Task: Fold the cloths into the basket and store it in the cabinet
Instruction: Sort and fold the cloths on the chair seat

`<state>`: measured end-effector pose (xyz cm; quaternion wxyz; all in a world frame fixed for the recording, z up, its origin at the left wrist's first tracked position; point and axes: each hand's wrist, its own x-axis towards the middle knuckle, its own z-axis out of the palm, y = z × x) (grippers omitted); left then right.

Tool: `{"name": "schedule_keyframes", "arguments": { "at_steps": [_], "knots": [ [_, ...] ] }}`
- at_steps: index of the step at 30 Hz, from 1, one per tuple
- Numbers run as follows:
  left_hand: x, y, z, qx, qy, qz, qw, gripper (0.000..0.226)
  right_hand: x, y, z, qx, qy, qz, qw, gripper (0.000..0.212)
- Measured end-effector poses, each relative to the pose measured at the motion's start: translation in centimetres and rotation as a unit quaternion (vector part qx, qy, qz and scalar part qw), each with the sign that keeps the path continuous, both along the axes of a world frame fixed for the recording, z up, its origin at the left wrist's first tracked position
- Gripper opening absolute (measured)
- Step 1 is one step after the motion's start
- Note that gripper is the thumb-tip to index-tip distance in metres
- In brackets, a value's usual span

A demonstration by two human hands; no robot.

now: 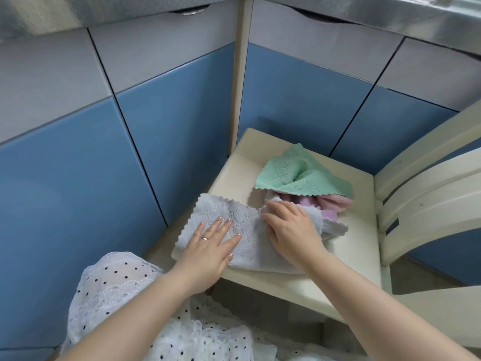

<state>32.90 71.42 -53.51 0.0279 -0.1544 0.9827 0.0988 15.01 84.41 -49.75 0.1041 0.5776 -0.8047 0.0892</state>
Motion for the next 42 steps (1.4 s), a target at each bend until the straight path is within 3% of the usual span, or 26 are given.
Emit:
{"name": "schedule_keyframes", "arguments": {
  "at_steps": [3,6,10,14,18,22,25,27,29,30,31,34,35,36,39,42],
  "knots": [
    [0.4,-0.8,0.7,0.046,0.101,0.079,0.991,0.048,-0.6,-2.2,0.5,0.118,-0.019,-0.011,0.993,0.034],
    [1.8,-0.9,0.7,0.141,0.207,0.282,0.926,0.051,-0.8,-5.1,0.8,0.221,-0.046,-0.069,0.972,0.037],
    [3.3,-0.7,-0.1,0.206,0.182,0.358,0.892,0.054,-1.4,-7.7,1.5,0.278,-0.096,-0.13,0.947,0.026],
    [3.1,-1.3,0.4,0.224,0.215,0.359,0.88,0.054,-1.6,-8.1,2.6,0.253,-0.129,-0.088,0.955,0.017],
    [2.1,-1.6,1.9,0.257,0.273,0.363,0.853,0.052,-1.7,-6.8,5.8,0.12,-0.124,-0.027,0.985,0.019],
    [0.6,-1.2,3.4,0.292,0.34,0.366,0.815,0.05,-1.5,-5.9,9.8,0.007,-0.238,-0.039,0.97,0.021],
    [-0.8,-0.6,5.2,0.443,0.344,0.359,0.746,0.054,-1.7,-5.9,11.2,-0.102,-0.376,-0.066,0.919,0.024],
    [-1.3,-0.4,6.5,0.623,0.308,0.321,0.643,0.051,-1.4,-5.4,10.9,-0.166,-0.505,-0.069,0.844,0.045],
    [-1.2,-0.3,6.9,0.741,0.28,0.289,0.537,0.048,-0.8,-4.4,9.5,-0.189,-0.574,-0.073,0.793,0.063],
    [-1.0,-0.2,6.6,0.77,0.275,0.283,0.501,0.053,-0.3,-3.7,8.3,-0.181,-0.592,-0.079,0.782,0.065],
    [-0.8,-0.3,5.9,0.781,0.266,0.281,0.49,0.058,0.2,-3.0,7.0,-0.164,-0.612,-0.085,0.769,0.064],
    [0.3,0.1,5.2,0.808,0.215,0.267,0.48,0.064,2.0,-0.8,3.2,-0.068,-0.631,-0.115,0.764,0.056],
    [0.7,0.2,4.8,0.798,0.205,0.268,0.498,0.056,2.5,-0.2,2.1,-0.041,-0.627,-0.124,0.768,0.056],
    [1.1,0.2,4.5,0.771,0.208,0.279,0.534,0.047,2.9,0.3,1.2,-0.025,-0.62,-0.127,0.774,0.057],
    [2.4,0.4,3.5,0.677,0.178,0.29,0.653,0.061,3.3,0.8,0.1,-0.006,-0.574,-0.136,0.807,0.061],
    [2.7,0.5,3.2,0.616,0.174,0.265,0.721,0.055,3.0,0.1,0.0,0.026,-0.478,-0.103,0.872,0.065]
  ]
}}
